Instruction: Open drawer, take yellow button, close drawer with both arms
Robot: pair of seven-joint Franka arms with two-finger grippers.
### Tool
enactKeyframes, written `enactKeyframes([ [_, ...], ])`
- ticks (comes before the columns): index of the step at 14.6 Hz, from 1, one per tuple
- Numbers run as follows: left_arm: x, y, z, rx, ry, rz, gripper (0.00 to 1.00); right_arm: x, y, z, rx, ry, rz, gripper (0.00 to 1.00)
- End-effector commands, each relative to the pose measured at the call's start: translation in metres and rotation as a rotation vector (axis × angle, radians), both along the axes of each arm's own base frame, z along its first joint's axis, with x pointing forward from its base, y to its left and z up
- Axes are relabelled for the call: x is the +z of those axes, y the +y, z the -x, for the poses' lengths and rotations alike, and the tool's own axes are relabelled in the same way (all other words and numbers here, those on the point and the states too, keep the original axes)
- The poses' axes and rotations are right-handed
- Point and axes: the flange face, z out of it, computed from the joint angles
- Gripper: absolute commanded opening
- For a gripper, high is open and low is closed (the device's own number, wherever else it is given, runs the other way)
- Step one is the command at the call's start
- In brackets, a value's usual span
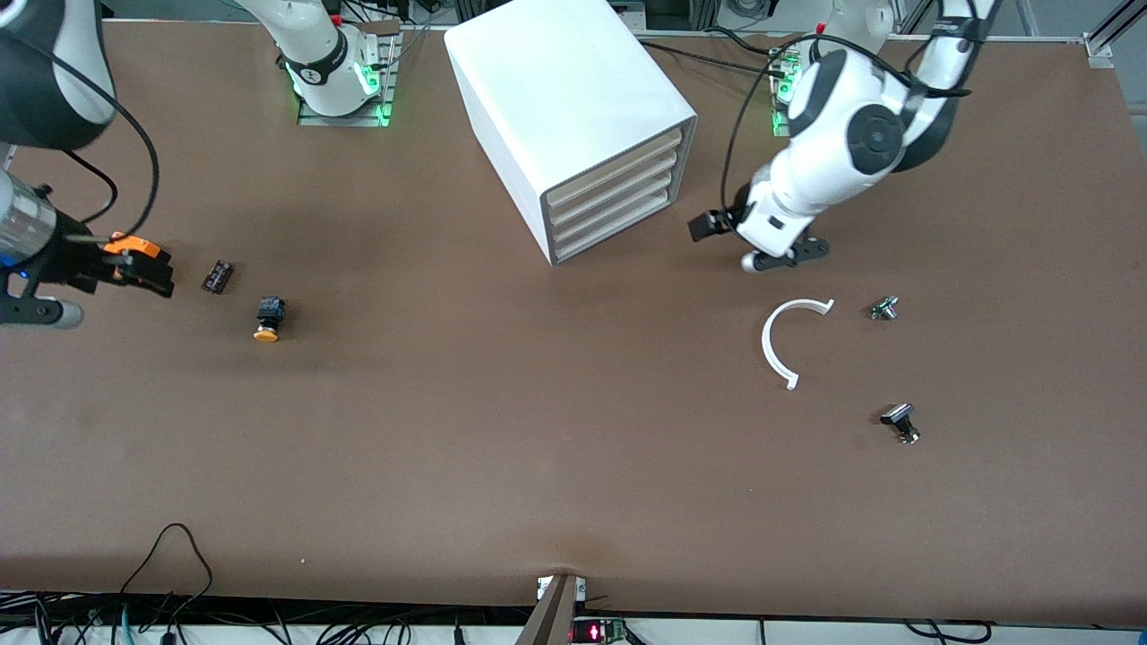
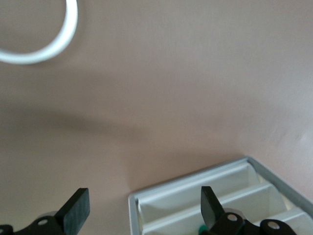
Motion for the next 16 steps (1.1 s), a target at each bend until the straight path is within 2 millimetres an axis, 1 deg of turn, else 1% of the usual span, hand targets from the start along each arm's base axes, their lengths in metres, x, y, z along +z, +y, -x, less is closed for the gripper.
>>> enactKeyframes([
  [1,0.040,0.051,-0.032,-0.099,-0.104,-0.065,1.00,0.019,0.005,0.012,0.028,0.020,-0.004,1.00],
  [2,0.054,0.061,-0.038,-0.194,-0.117,-0.095,1.00,0.019,0.005,0.012,0.049,0.020,-0.008,1.00],
  [4,0.089,0.096,-0.051,-0.235,-0.113,-0.176,1.00,0.020,0.006,0.012,0.071,0.017,-0.011,1.00],
  [6,0.125,0.122,-0.056,-0.289,-0.082,-0.254,1.00,0.019,0.004,0.012,0.063,0.016,-0.029,1.00],
  [7,0.138,0.136,-0.058,-0.321,-0.077,-0.269,1.00,0.020,0.004,0.012,0.062,0.015,-0.036,1.00],
  [8,0.151,0.158,-0.059,-0.320,-0.065,-0.273,1.00,0.021,0.003,0.012,0.062,0.013,-0.036,1.00],
  [9,0.160,0.174,-0.059,-0.321,-0.048,-0.267,1.00,0.020,0.002,0.013,0.059,0.016,-0.036,1.00],
  [10,0.169,0.184,-0.057,-0.308,-0.032,-0.266,1.00,0.018,-0.003,0.013,0.050,0.017,-0.038,1.00],
  [11,0.182,0.187,-0.057,-0.287,-0.029,-0.265,1.00,0.019,-0.008,0.013,0.038,0.012,-0.047,1.00],
  [12,0.188,0.187,-0.059,-0.277,-0.041,-0.257,1.00,0.020,-0.008,0.014,0.035,0.012,-0.049,1.00],
  [16,0.197,0.183,-0.065,-0.238,-0.078,-0.245,1.00,0.018,-0.010,0.012,0.017,0.011,-0.048,1.00],
])
